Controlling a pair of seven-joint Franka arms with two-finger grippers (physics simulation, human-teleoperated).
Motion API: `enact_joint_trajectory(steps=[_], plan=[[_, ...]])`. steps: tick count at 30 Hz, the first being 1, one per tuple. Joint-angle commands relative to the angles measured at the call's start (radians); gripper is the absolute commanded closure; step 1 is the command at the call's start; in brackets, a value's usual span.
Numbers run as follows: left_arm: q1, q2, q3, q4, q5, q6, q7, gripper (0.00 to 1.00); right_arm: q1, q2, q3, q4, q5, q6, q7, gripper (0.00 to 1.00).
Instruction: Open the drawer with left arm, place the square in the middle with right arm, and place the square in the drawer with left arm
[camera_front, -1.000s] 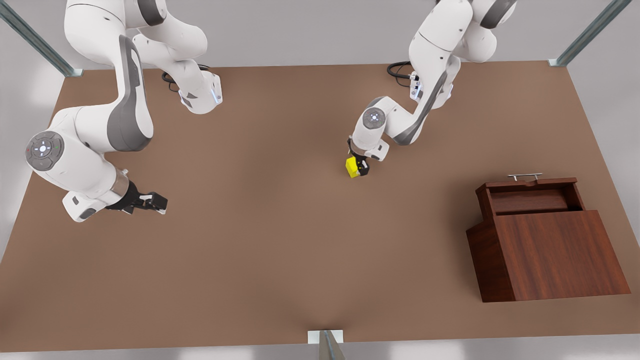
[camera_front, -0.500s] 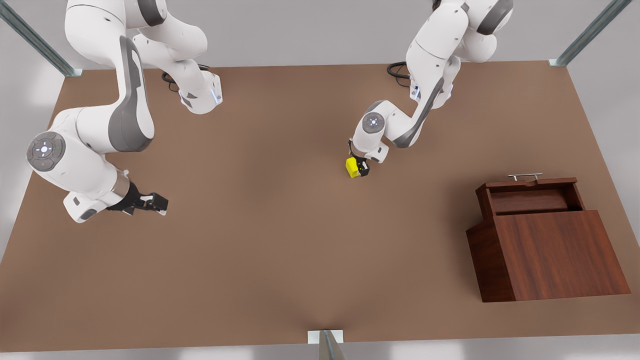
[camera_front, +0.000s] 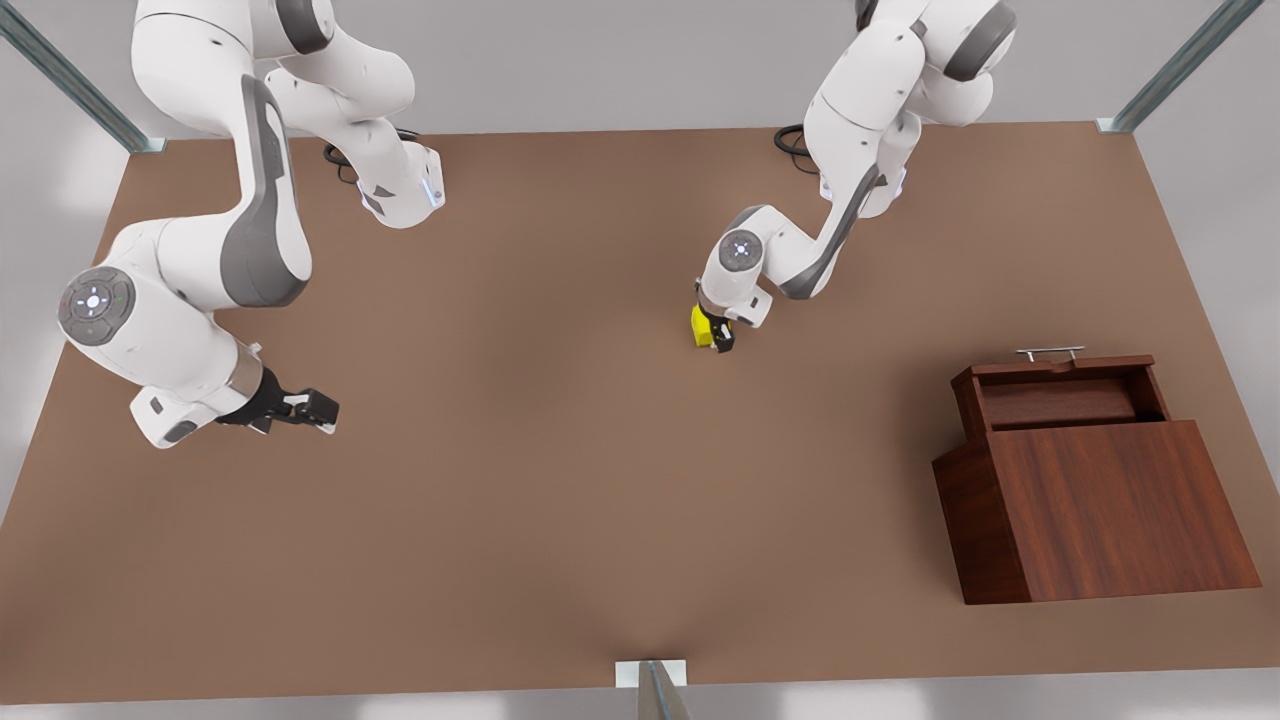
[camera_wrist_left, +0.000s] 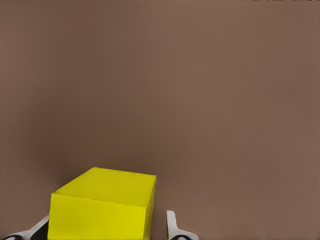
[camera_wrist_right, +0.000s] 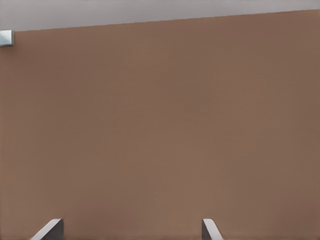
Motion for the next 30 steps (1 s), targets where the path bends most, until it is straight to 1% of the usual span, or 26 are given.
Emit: enact_joint_trajectory(steps=[1, 3, 4, 5, 17, 18, 26, 30], plan=[[0.000, 0.002, 0.000, 0.000, 0.004, 0.000, 0.000, 0.05, -0.001, 0.000, 0.001, 0.001, 0.000, 0.000, 0.000, 0.00], [-0.002, 0.004, 0.006, 0.000, 0.004, 0.005, 0.000, 0.13, -0.001, 0.000, -0.001, 0.001, 0.000, 0.000, 0.000, 0.00], [-0.002, 0.005, 0.008, 0.000, 0.004, 0.006, 0.000, 0.24, -0.002, 0.002, 0.001, 0.001, 0.000, 0.000, 0.000, 0.00], [-0.002, 0.008, 0.008, 0.000, 0.004, 0.006, 0.000, 0.29, -0.001, 0.002, 0.001, 0.001, 0.002, 0.002, 0.002, 0.00], [-0.005, 0.018, 0.014, 0.000, 0.004, 0.005, 0.000, 0.29, -0.001, 0.003, 0.001, 0.001, 0.002, 0.009, 0.002, 0.00], [-0.005, 0.018, 0.014, 0.000, 0.004, 0.005, 0.000, 0.34, -0.001, 0.008, 0.001, 0.001, 0.002, 0.009, 0.002, 0.00], [-0.003, 0.010, 0.014, 0.002, 0.004, -0.003, 0.000, 0.47, -0.001, 0.009, 0.001, 0.001, 0.000, 0.011, 0.002, 0.00], [-0.003, 0.002, 0.029, 0.002, 0.021, -0.008, 0.000, 0.47, -0.001, 0.009, 0.002, 0.001, 0.000, 0.011, 0.000, 0.00]])
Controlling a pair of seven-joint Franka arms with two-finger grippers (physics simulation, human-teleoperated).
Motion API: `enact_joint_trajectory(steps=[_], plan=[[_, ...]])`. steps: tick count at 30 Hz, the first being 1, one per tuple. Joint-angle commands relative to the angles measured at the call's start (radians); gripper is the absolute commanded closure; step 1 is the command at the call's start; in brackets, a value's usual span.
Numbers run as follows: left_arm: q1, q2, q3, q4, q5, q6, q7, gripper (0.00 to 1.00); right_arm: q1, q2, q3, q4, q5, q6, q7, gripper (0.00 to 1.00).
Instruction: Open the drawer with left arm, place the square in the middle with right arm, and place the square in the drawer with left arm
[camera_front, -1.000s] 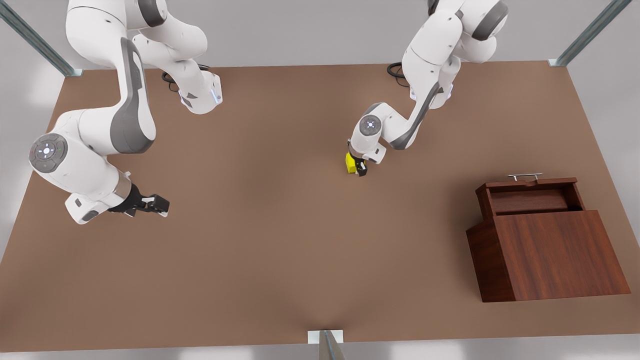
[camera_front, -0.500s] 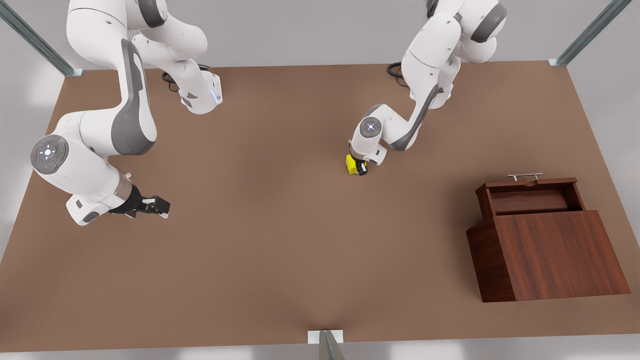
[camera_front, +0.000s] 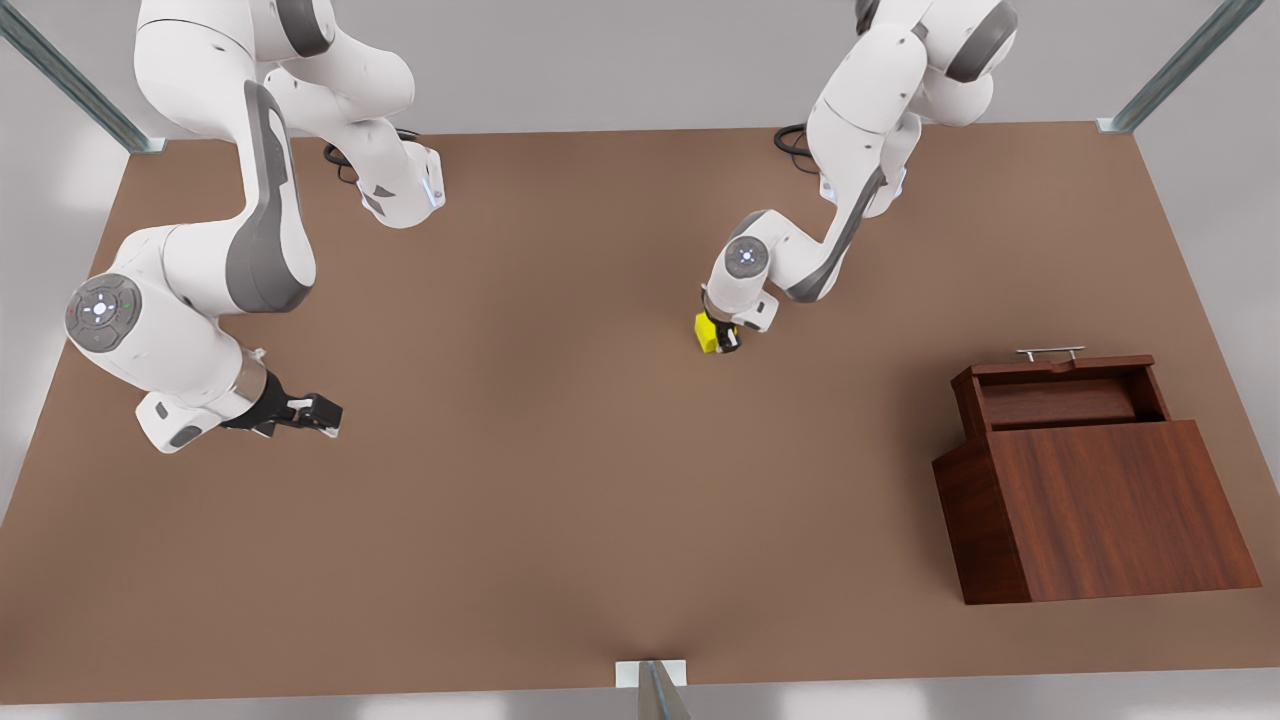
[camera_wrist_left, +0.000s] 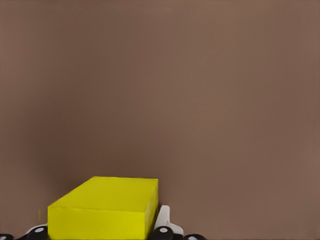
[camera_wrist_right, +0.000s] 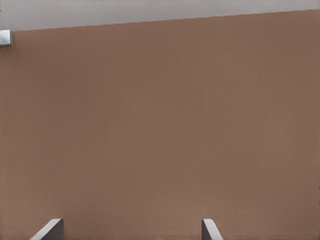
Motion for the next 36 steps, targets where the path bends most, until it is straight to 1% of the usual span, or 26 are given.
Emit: enact_joint_trajectory(steps=[1, 8, 14, 16, 18, 20, 21, 23, 25, 27, 28, 29, 32, 33, 34, 36], plan=[[0.000, 0.000, -0.001, 0.000, 0.029, -0.003, -0.002, 0.47, 0.000, 0.000, 0.000, 0.000, 0.000, 0.000, 0.000, 0.00], [0.002, -0.022, 0.002, 0.002, 0.031, -0.021, -0.003, 0.47, 0.000, 0.000, 0.000, 0.000, -0.001, 0.000, -0.001, 0.00], [0.013, -0.089, 0.028, 0.008, 0.031, -0.089, -0.002, 0.47, 0.000, 0.000, 0.000, 0.000, 0.000, 0.001, -0.001, 0.00], [0.045, -0.124, 0.029, 0.043, 0.031, -0.165, 0.003, 0.46, 0.000, 0.000, 0.000, -0.001, -0.001, 0.001, -0.001, 0.00], [0.057, -0.141, 0.051, 0.141, 0.031, -0.290, 0.009, 0.46, 0.000, 0.000, 0.000, -0.002, -0.001, 0.006, -0.001, 0.00], [0.086, -0.164, 0.057, 0.169, 0.031, -0.339, 0.030, 0.46, 0.000, 0.000, 0.000, -0.002, -0.001, 0.006, -0.001, 0.00], [0.112, -0.196, 0.057, 0.179, 0.031, -0.380, 0.055, 0.46, 0.000, 0.000, 0.008, -0.002, -0.001, 0.006, -0.001, 0.00], [0.151, -0.244, 0.057, 0.245, 0.028, -0.518, 0.053, 0.46, 0.000, 0.000, 0.008, -0.002, -0.001, 0.006, -0.001, 0.00], [0.241, -0.285, 0.065, 0.291, 0.032, -0.573, 0.056, 0.46, 0.000, 0.001, 0.008, -0.002, -0.001, 0.006, -0.001, 0.00], [0.289, -0.315, 0.115, 0.298, 0.069, -0.595, 0.057, 0.46, 0.000, 0.000, 0.008, -0.002, -0.001, 0.006, -0.001, 0.00], [0.312, -0.313, 0.143, 0.342, 0.069, -0.621, 0.057, 0.46, 0.000, 0.000, 0.012, -0.002, -0.001, 0.006, -0.001, 0.00], [0.362, -0.313, 0.143, 0.377, 0.068, -0.653, 0.057, 0.46, 0.000, 0.001, 0.012, -0.002, -0.001, 0.006, 0.000, 0.00], [0.434, -0.327, 0.153, 0.377, 0.071, -0.687, 0.056, 0.46, 0.000, 0.001, 0.012, -0.002, -0.001, 0.006, -0.001, 0.00], [0.442, -0.335, 0.198, 0.377, 0.089, -0.693, 0.057, 0.46, 0.000, 0.001, 0.012, -0.002, -0.001, 0.006, 0.000, 0.00], [0.457, -0.333, 0.198, 0.377, 0.089, -0.713, 0.055, 0.46, 0.000, 0.003, 0.012, -0.002, -0.001, 0.007, -0.001, 0.00], [0.467, -0.325, 0.250, 0.374, 0.089, -0.728, 0.055, 0.46, 0.000, 0.009, 0.012, 0.000, -0.001, 0.006, 0.000, 0.00]])
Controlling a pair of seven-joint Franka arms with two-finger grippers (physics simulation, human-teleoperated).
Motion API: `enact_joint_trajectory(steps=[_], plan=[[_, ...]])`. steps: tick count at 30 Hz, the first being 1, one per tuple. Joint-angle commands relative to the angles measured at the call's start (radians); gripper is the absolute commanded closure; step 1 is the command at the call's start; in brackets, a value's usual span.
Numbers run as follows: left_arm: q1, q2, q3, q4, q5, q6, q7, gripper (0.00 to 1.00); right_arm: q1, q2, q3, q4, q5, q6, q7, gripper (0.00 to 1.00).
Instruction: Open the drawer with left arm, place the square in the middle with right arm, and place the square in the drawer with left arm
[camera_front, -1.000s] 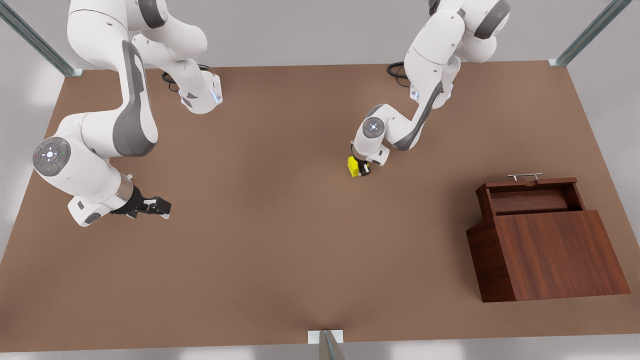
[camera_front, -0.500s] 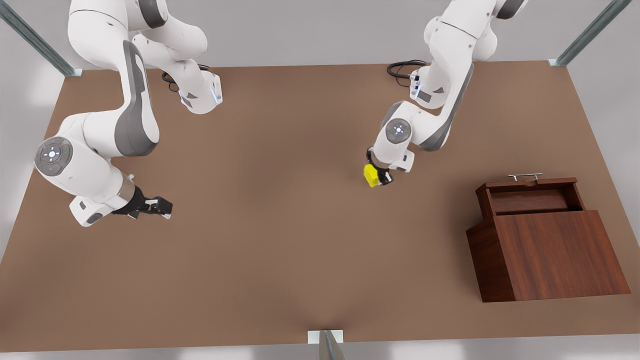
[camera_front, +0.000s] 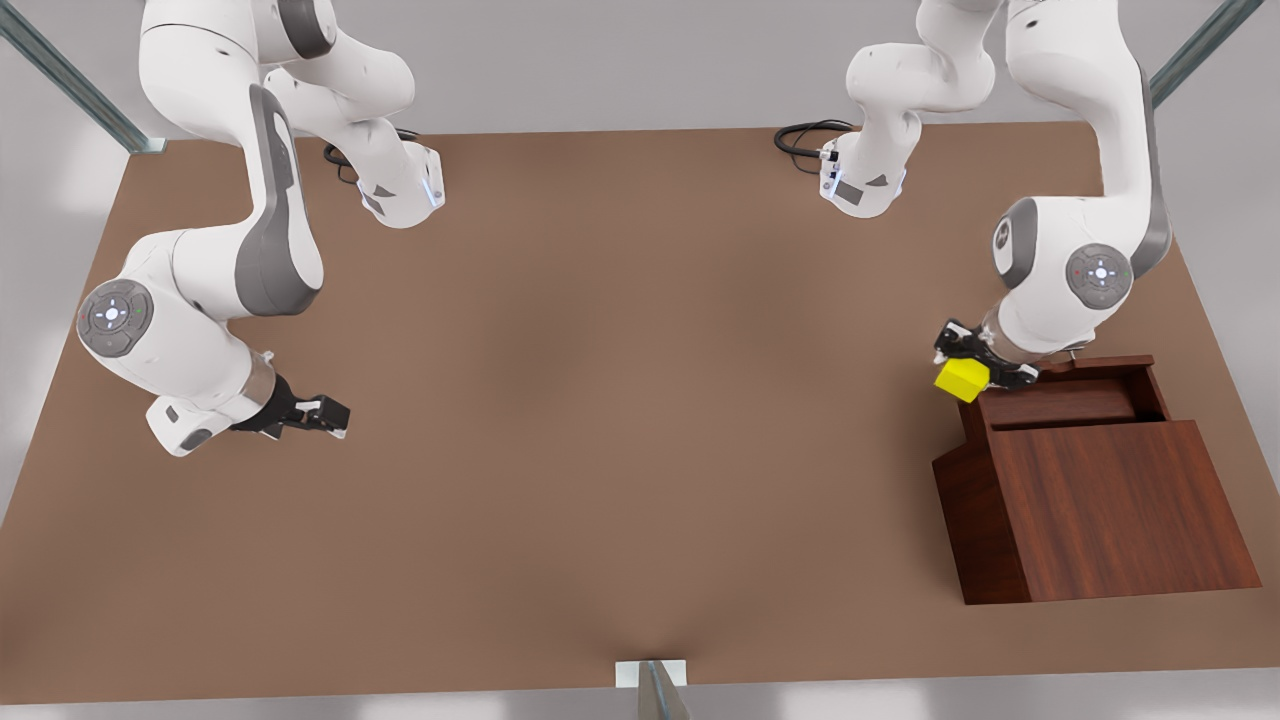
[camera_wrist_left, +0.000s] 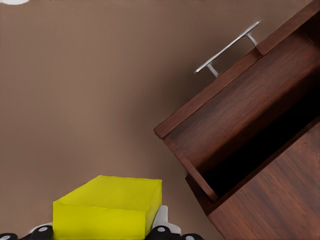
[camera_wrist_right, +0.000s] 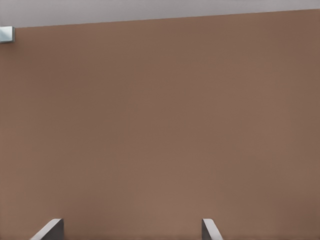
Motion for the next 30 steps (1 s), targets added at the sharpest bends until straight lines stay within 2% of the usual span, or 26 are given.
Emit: enact_joint_trajectory(steps=[1, 11, 30], plan=[[-0.006, 0.001, 0.001, 0.000, 0.037, -0.002, -0.001, 0.46, 0.000, 0.000, 0.000, 0.000, 0.000, 0.000, 0.000, 0.00], [0.146, 0.053, 0.006, 0.000, 0.065, 0.019, 0.028, 0.44, 0.000, 0.006, 0.000, 0.002, 0.002, 0.002, 0.000, 0.00], [0.187, 0.154, 0.006, 0.069, 0.120, 0.053, 0.060, 0.43, 0.000, 0.012, 0.002, 0.002, 0.002, 0.011, -0.002, 0.00]])
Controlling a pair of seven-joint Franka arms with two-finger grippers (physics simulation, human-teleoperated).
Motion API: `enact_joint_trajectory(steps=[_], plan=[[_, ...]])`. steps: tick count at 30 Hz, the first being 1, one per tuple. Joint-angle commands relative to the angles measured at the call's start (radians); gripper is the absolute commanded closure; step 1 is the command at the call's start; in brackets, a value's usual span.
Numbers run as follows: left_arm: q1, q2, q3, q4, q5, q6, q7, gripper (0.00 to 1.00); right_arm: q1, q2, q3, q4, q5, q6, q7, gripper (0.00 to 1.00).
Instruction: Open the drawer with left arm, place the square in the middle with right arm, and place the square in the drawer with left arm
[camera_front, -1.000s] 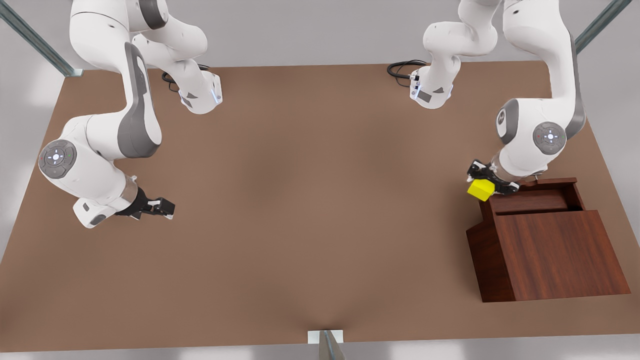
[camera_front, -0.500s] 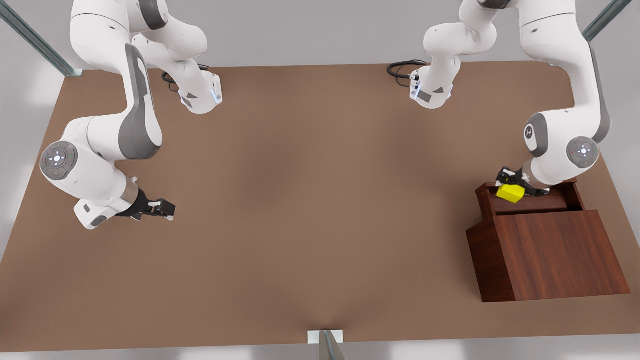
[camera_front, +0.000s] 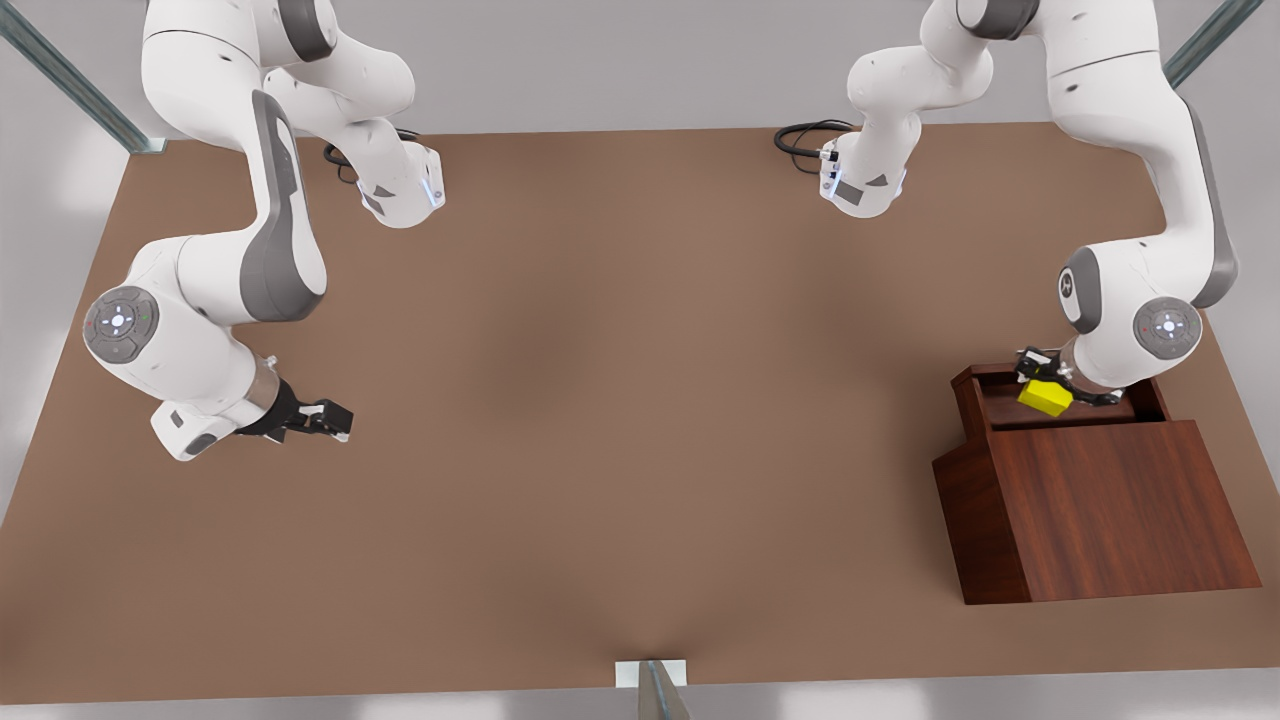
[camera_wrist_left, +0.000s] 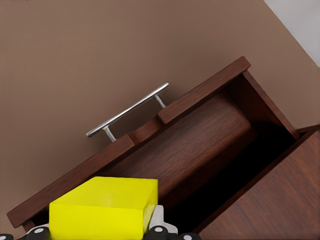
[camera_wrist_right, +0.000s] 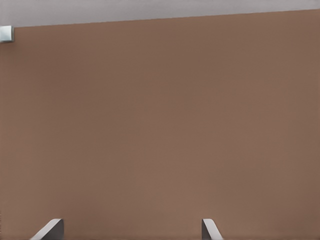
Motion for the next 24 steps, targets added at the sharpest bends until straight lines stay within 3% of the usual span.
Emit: enact_joint_trajectory(steps=[1, 8, 9, 11, 15, 17, 18, 21, 24], plan=[[0.003, 0.002, 0.000, 0.004, -0.064, -0.003, 0.003, 0.43, 0.000, 0.000, 0.000, 0.000, 0.000, 0.000, 0.000, 0.00], [0.012, 0.034, 0.000, 0.026, -0.059, -0.007, 0.003, 0.40, 0.000, 0.000, 0.002, 0.000, 0.000, 0.000, 0.002, 0.00], [0.012, 0.034, 0.000, 0.026, -0.059, -0.006, 0.004, 0.35, 0.000, 0.000, 0.002, 0.000, 0.000, 0.000, 0.002, 0.00], [0.013, 0.034, 0.000, 0.026, -0.059, -0.006, 0.001, 0.00, 0.000, 0.001, 0.002, 0.000, 0.000, 0.011, 0.002, 0.00], [0.013, 0.035, 0.000, 0.026, -0.058, -0.004, 0.001, 0.00, 0.000, -0.005, 0.002, 0.021, -0.009, -0.006, 0.003, 0.00], [0.015, 0.028, -0.001, 0.027, -0.026, -0.021, 0.006, 0.00, -0.001, -0.008, 0.002, 0.092, -0.011, -0.104, -0.005, 0.00], [0.013, -0.029, -0.044, 0.035, -0.030, -0.110, 0.173, 0.00, -0.005, -0.012, -0.002, 0.109, -0.012, -0.147, -0.005, 0.00], [0.013, -0.032, -0.294, 0.329, -0.105, -0.530, 1.157, 0.00, -0.003, -0.012, 0.000, 0.106, -0.014, -0.146, -0.003, 0.00], [0.003, -0.014, -0.354, 0.460, -0.111, -0.647, 1.909, 0.00, -0.011, -0.012, -0.005, 0.106, -0.014, -0.143, -0.015, 0.00]])
